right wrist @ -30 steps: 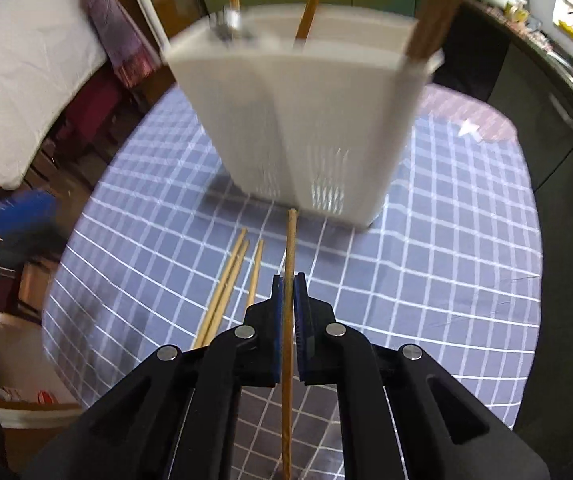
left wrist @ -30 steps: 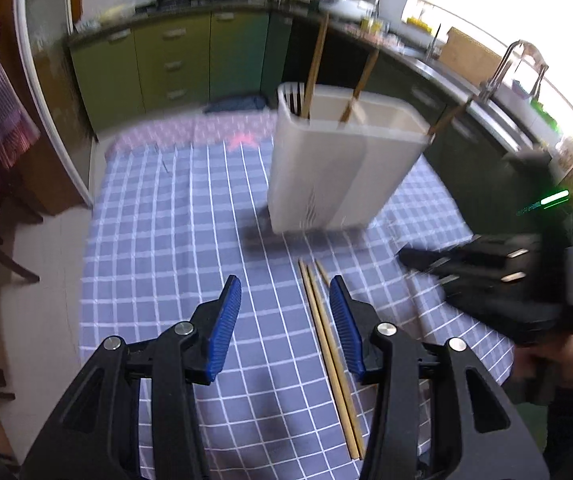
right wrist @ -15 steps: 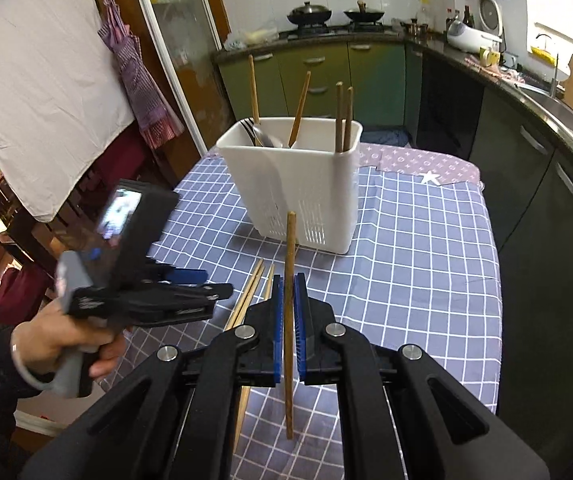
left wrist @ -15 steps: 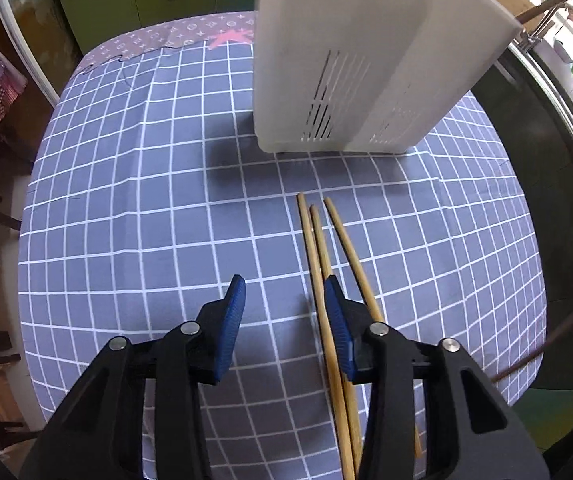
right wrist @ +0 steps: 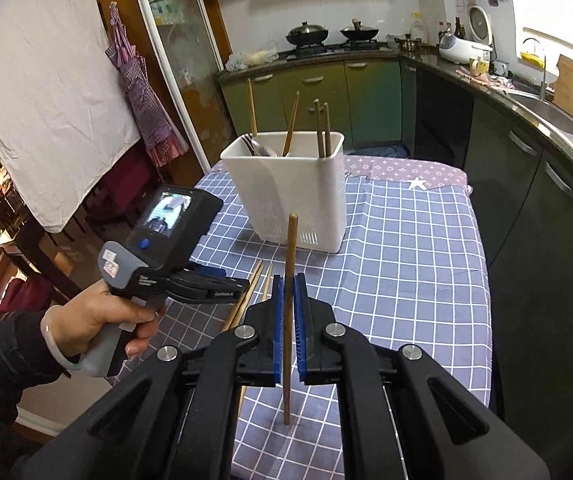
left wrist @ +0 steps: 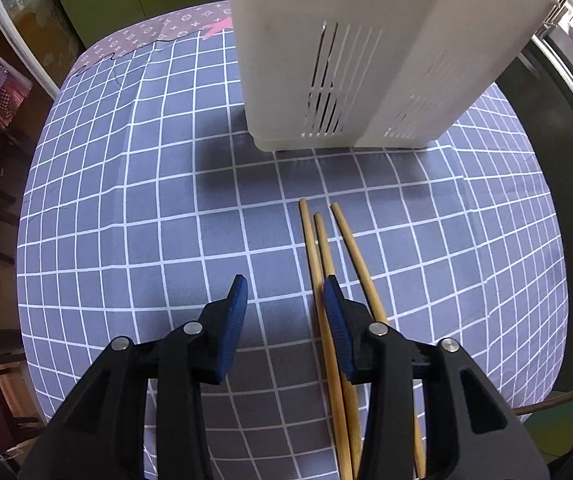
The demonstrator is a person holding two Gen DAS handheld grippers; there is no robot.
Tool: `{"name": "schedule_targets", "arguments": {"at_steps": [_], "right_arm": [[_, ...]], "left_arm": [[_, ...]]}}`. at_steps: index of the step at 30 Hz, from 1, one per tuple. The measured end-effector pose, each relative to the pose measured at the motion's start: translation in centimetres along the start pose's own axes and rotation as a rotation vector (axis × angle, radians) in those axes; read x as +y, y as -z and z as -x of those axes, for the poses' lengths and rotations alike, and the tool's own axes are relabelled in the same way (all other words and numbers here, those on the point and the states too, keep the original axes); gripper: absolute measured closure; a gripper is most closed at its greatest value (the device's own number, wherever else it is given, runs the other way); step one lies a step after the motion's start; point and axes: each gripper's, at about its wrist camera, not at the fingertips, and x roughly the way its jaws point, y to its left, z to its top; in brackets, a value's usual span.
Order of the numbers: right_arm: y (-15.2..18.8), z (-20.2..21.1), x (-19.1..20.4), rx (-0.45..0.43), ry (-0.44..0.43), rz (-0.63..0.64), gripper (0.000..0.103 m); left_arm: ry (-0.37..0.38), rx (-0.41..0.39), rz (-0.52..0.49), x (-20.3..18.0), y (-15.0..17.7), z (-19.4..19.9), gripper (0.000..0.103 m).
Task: Organize utensils
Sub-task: 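Lower the left gripper and grasp a chopstick while the right gripper holds its chopstick, then carry the right gripper's chopstick over the caddy and open the right gripper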
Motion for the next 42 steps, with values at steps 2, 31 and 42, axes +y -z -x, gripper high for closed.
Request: {"name": "schedule_targets", "arguments": {"at_steps": [2,31,42], "right_arm": [[0.5,0.8,0.0,-0.026,-0.001,0.000,0.097],[4.3,3.9,1.3,-0.078,0.037,0.023,0.097],[4.2,3.9,1.4,-0.065,0.042,0.029,0.097]], "left_arm": [[0.006,0.010,-0.001,-0.3,-0.2,-0.3,0.070],[0.037,-0.160,-0.018,0.6,1.1,7.7,0.098],[0.079,-0.451,-0.007,2.5,4.6,16.7,0.098]]}}
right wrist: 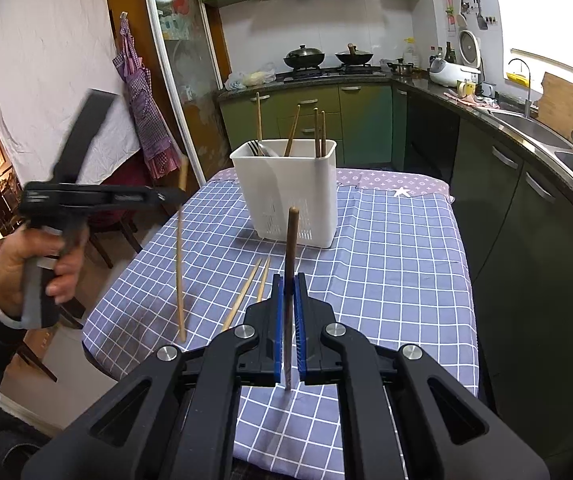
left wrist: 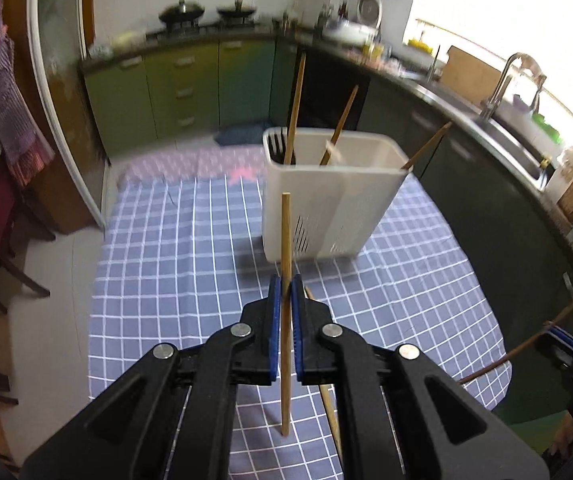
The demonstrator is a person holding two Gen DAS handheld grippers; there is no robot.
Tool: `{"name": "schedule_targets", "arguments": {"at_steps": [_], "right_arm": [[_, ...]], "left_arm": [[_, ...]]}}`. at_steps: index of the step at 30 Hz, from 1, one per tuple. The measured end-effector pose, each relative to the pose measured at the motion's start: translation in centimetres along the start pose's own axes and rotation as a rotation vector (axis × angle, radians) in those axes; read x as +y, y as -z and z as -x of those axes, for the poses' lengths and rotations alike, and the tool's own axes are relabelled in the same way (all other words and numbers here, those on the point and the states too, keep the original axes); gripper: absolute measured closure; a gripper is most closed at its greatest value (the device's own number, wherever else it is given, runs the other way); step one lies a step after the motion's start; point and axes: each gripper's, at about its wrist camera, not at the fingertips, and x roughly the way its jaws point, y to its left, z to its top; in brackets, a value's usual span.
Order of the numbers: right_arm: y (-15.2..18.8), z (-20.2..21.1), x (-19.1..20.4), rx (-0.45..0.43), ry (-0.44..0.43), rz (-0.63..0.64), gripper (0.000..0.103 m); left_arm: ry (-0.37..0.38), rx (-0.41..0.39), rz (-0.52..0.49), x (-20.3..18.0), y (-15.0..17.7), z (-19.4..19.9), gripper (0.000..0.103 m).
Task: Organize utensils
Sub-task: 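Carry the right gripper's chopstick over the caddy and open the right gripper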
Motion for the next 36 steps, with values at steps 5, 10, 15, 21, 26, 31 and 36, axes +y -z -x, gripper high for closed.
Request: {"name": "schedule_targets", "arguments": {"at_steps": [5,10,15,21,26,31,36], "right_arm": [[-0.2,0.1,-0.1,0.004,0.003,-0.005,0.097],[-0.8,-0.4,-0.2,0.018,0.001,-0.007,0.097],[-2.5,-1.2,-0.5,0.030,-0.014,-0.013,0.097],[-7.8,-0.8,0.5,-0.028,-0.037,0.015,0.097],[-14.2,0.3,2.0,-0.130,-0.041,0.033,0.097],[-20.5,-0.1,2.3,-0.200,-0.015,0.010,0.097],[-24.8,-2.3,1.6,-0.223,0.047,-0.015,0.097]], "left_arm": [[0.003,-0.066,-0.033,-0.4,1.5,2.6,0.098],[0.015,-0.096,-0.068,-1.0,2.9,4.3,0.098],[0.024,-0.103,-0.087,-1.4,3.5,4.9,0.098],[0.031,-0.104,-0.087,-1.3,3.9,5.4,0.098],[0.031,-0.105,-0.096,-1.3,3.9,5.4,0.098],[0.035,-0.107,-0.107,-1.2,3.9,5.3,0.098],[0.035,-0.108,-0.112,-1.2,3.9,5.3,0.098]]}}
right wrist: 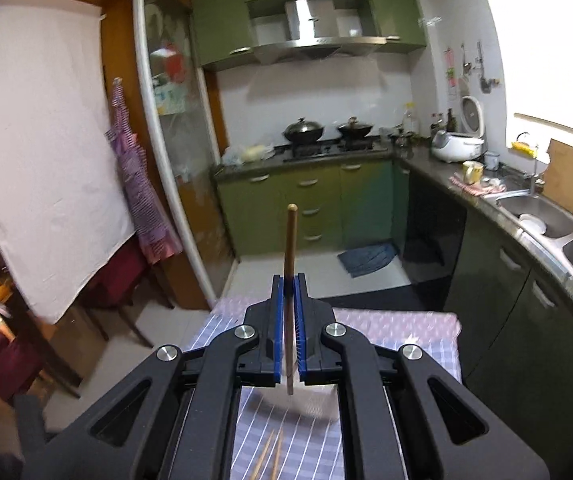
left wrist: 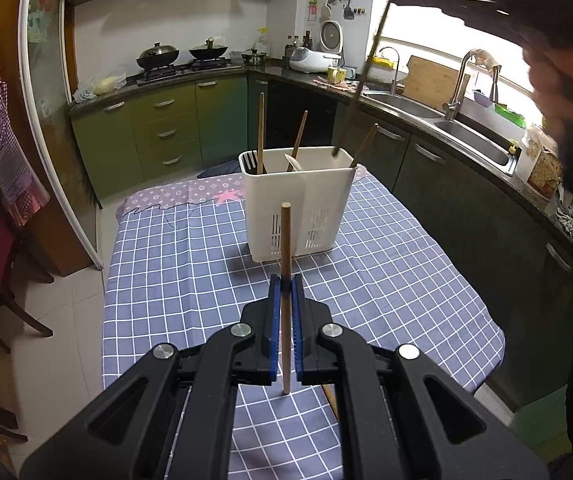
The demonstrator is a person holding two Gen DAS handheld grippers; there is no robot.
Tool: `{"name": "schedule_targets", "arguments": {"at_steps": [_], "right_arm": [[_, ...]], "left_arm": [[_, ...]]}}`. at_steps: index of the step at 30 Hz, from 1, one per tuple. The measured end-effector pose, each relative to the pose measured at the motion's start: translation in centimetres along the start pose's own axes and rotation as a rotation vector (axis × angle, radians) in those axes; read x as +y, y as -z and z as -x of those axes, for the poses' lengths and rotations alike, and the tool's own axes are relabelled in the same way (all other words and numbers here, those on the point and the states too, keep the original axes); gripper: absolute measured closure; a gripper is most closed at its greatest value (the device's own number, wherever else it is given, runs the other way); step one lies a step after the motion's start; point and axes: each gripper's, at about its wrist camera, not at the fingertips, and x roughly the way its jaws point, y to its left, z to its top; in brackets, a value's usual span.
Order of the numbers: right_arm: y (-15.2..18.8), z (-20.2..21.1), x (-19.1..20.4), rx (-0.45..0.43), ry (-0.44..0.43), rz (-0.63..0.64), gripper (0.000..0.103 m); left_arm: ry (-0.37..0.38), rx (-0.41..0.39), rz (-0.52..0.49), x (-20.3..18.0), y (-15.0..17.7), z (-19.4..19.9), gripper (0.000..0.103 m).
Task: Organize utensils
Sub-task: 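Carry the right gripper's chopstick over the caddy and open the right gripper, then carry the left gripper's chopstick over the caddy and open the left gripper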
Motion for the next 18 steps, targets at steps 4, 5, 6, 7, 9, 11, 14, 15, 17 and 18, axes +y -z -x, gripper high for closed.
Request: {"name": "schedule_targets", "arguments": {"at_steps": [4,5,6,7,9,11,14,15,17,18], "right_arm": [[-0.3,-3.8,-0.7,0.054,0.060,0.007,0.097],[0.1,-4.7,-1.0,0.077,0.070,0.005,0.097],[0.4,-5.5,-1.2,0.092,0.075,0.001,0.097],[0.9,-6.4,-1.5,0.113,0.081,-0.002,0.097],[2.1,-8.1,-2.0,0.155,0.084,0.001,0.097],[3.2,-9.2,-2.3,0.189,0.086,0.006,0.097],[4.0,-10.0,-2.6,0.207,0.080,0.011,0.091],[4.4,-9.7,-2.4,0.201,0.078,0.013,0.090],[4.4,-8.2,-2.3,0.168,0.068,0.013,0.089],[4.5,-7.2,-2.3,0.148,0.061,0.013,0.088]], "left_arm": [[0.001,0.000,0.000,0.0,0.0,0.0,0.098],[0.002,0.000,0.000,0.0,0.0,0.0,0.098],[0.004,0.000,0.001,0.1,0.0,-0.1,0.098],[0.007,0.000,0.002,0.1,-0.1,-0.1,0.098],[0.009,0.000,-0.001,0.2,-0.2,-0.2,0.098],[0.010,0.000,-0.005,0.1,-0.2,-0.2,0.098],[0.010,0.001,-0.008,0.1,-0.2,-0.3,0.098],[0.010,0.002,-0.009,0.1,-0.2,-0.3,0.098],[0.009,0.002,-0.009,0.1,-0.3,-0.3,0.098],[0.010,0.002,-0.009,0.2,-0.3,-0.3,0.098]]}}
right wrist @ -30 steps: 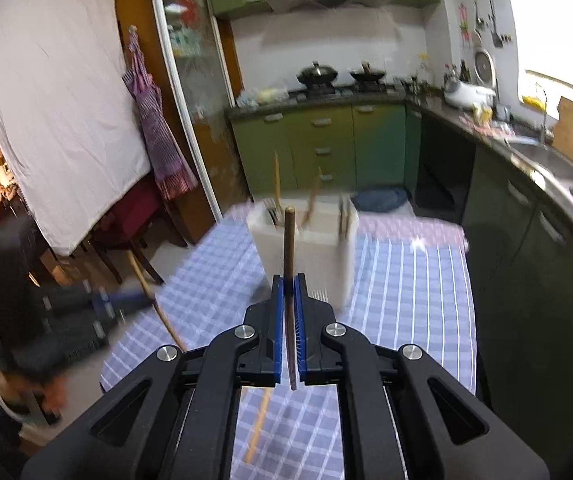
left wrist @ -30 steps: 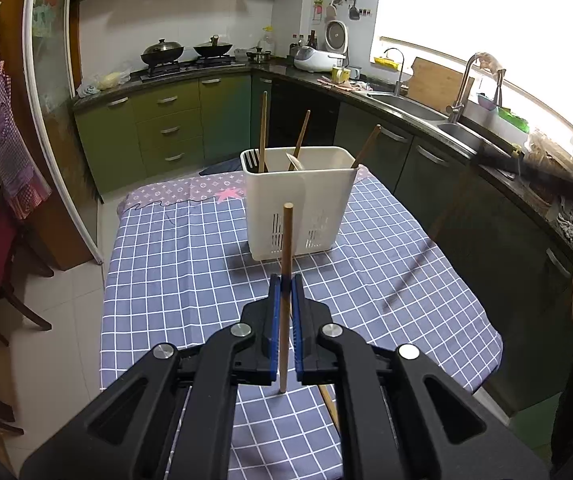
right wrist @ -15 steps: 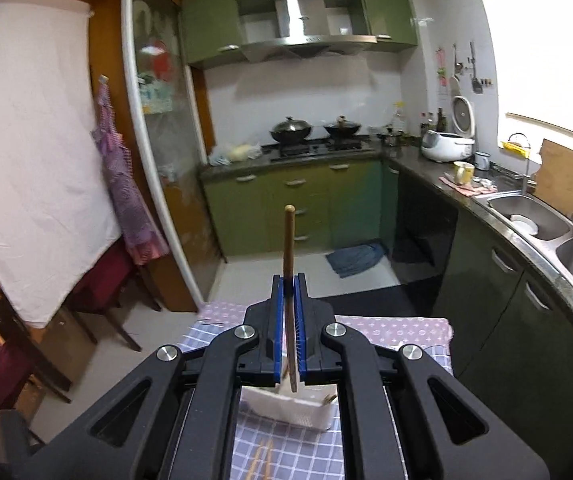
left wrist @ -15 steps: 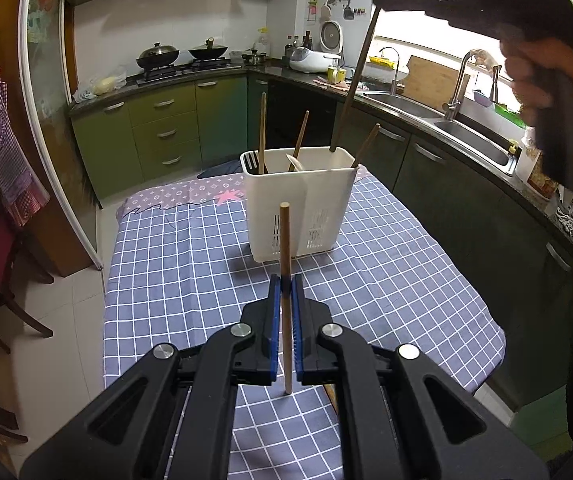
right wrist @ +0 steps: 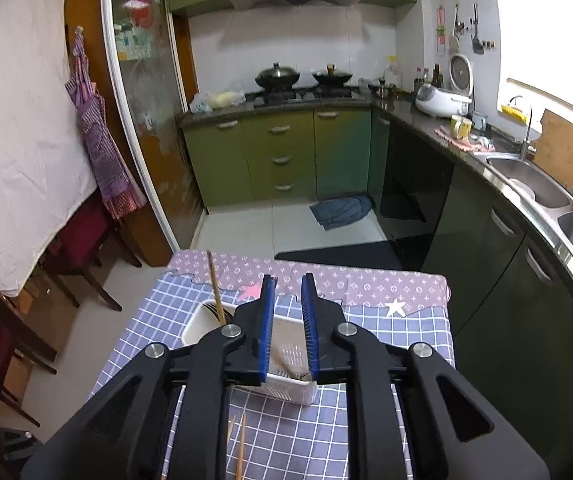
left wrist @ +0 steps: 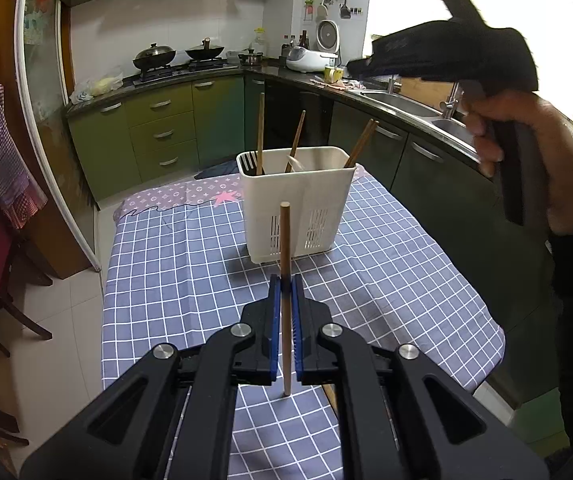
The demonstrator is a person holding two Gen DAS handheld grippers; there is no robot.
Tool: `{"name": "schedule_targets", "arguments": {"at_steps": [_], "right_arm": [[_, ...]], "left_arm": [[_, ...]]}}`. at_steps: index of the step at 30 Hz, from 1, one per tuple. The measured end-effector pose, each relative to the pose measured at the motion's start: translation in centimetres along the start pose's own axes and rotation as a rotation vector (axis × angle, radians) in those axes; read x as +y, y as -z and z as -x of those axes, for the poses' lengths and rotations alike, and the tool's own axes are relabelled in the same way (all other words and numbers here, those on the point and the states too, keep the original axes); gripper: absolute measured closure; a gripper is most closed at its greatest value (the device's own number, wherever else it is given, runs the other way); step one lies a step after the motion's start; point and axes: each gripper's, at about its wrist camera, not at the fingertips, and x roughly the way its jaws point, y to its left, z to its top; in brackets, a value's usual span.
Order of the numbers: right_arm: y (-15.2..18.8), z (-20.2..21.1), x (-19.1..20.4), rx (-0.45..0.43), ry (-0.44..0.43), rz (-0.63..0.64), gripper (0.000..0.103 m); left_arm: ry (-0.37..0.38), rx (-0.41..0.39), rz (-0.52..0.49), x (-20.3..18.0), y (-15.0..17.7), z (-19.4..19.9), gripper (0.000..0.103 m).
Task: Organize utensils
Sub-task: 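Carry the left gripper's chopstick over the caddy and open the left gripper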
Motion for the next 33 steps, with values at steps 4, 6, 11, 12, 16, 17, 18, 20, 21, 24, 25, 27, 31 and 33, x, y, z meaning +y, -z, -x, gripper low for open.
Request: {"name": "schedule_targets", "arguments": {"at_steps": [4,6,11,12,16,17,18,20,21,24,25,27,31,33], "right_arm": [[1.4,5.2,-0.1,-0.087,-0.059,0.017,0.081],[3.1,7.0,0.1,-0.089,-0.070,0.056,0.078],[9.8,6.1,-0.3,0.050,-0.083,0.098,0.078],[11.1,5.6,-0.6,0.078,-0.081,0.095,0.078],[16.5,2.2,-2.0,0.213,-0.066,0.077,0.078],[17.5,1.5,-2.2,0.239,-0.069,0.070,0.078],[18.9,0.5,-2.5,0.275,-0.076,0.057,0.078],[21.0,-0.8,-3.2,0.318,-0.085,0.039,0.078],[22.0,-1.3,-3.5,0.336,-0.091,0.028,0.078],[23.7,-2.5,-4.2,0.370,-0.105,0.002,0.078],[24.2,-2.8,-4.5,0.377,-0.107,-0.006,0.078],[24.7,-3.1,-4.8,0.387,-0.112,-0.015,0.078],[25.3,-3.5,-5.4,0.401,-0.115,-0.022,0.078],[25.5,-3.8,-5.3,0.417,-0.111,-0.015,0.078]], "left_arm": [[-0.001,-0.006,-0.003,0.1,-0.2,0.2,0.098],[-0.003,-0.012,-0.003,0.1,-0.4,0.3,0.098],[-0.003,-0.029,0.007,0.3,-1.8,0.8,0.098],[-0.005,-0.033,0.007,0.2,-2.1,0.9,0.098],[-0.010,-0.050,0.016,0.4,-4.5,1.6,0.098],[-0.010,-0.054,0.019,0.4,-5.0,1.7,0.098],[-0.011,-0.061,0.021,0.4,-6.1,1.9,0.098],[-0.012,-0.072,0.028,0.5,-7.5,2.2,0.098],[-0.016,-0.082,0.032,0.6,-8.6,2.4,0.098],[-0.027,-0.111,0.046,0.7,-11.6,2.9,0.098],[-0.033,-0.122,0.047,0.7,-12.6,3.0,0.098],[-0.048,-0.149,0.047,0.7,-14.2,3.3,0.098],[-0.076,-0.193,0.044,0.5,-17.0,3.5,0.098],[-0.079,-0.208,0.058,0.6,-18.2,3.1,0.098]]}}
